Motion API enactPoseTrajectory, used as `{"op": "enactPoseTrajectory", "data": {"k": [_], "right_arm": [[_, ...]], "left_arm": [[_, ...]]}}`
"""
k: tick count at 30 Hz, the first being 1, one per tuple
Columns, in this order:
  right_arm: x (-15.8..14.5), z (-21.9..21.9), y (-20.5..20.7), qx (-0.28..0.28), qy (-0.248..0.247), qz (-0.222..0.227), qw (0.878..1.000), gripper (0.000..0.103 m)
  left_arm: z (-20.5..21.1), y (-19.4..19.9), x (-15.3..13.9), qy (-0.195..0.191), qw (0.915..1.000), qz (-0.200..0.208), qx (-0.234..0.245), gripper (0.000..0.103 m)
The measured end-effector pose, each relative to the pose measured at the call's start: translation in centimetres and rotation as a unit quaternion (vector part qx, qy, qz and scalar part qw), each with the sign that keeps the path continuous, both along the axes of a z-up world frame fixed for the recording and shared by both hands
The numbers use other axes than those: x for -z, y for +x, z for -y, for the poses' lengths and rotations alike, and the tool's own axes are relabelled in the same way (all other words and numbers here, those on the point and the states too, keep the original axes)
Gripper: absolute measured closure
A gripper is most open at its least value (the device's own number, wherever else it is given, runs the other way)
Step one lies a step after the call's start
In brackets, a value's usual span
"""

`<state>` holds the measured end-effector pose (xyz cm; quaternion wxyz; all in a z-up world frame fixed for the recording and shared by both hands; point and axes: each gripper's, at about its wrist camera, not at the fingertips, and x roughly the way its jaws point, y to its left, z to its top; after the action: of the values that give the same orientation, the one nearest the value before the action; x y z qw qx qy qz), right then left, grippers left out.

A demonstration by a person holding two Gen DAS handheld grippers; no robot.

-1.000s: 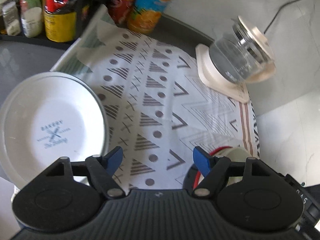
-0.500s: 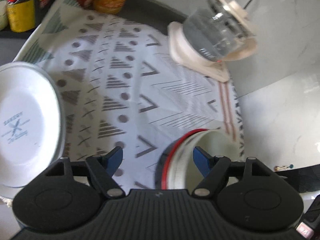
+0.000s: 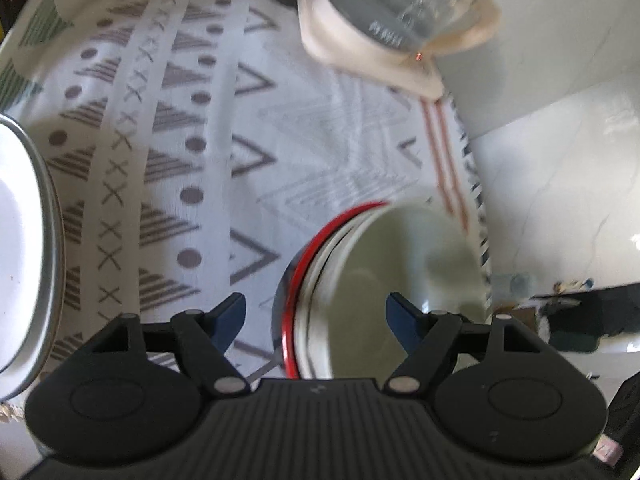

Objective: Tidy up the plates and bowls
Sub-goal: 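Move both tools to the red bowl holding the cream bowls, then grasp the red bowl rim with both tools and carry it over the plates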

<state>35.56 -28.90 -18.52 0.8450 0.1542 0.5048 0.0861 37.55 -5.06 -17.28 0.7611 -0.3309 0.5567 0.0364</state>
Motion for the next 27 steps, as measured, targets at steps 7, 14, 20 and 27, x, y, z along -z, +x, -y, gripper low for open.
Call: {"op": "enactPoseTrajectory", "data": {"k": [7,14,20,27], "right_arm": [[1.5,-0.2,-0.5,-0.008,0.001,-0.030,1.000,0.052],[2.6,-0.7,-0.6,-0.018,0.008,-0.053,0.998,0.072],[2.1,-1.1,-0.9,-0.015,0.010,-0.044,0.999,0.073],[0.8,-1.9,-0.8,-0.039,0.012,-0.019,0.999,0.073]], "left_arm": [[0.0,-0.2,2.5,-0.020,0.9992,-0.036,0.000,0.035],[-0.5,-0.4,4.0,-0.038,0.9980,-0.049,-0.006,0.060],[-0.5,-0.6,4.0,-0.052,0.9979,-0.038,-0.002,0.071],[-1.3,-1.3,2.8,-0.042,0.9988,-0.023,-0.010,0.071]]}}
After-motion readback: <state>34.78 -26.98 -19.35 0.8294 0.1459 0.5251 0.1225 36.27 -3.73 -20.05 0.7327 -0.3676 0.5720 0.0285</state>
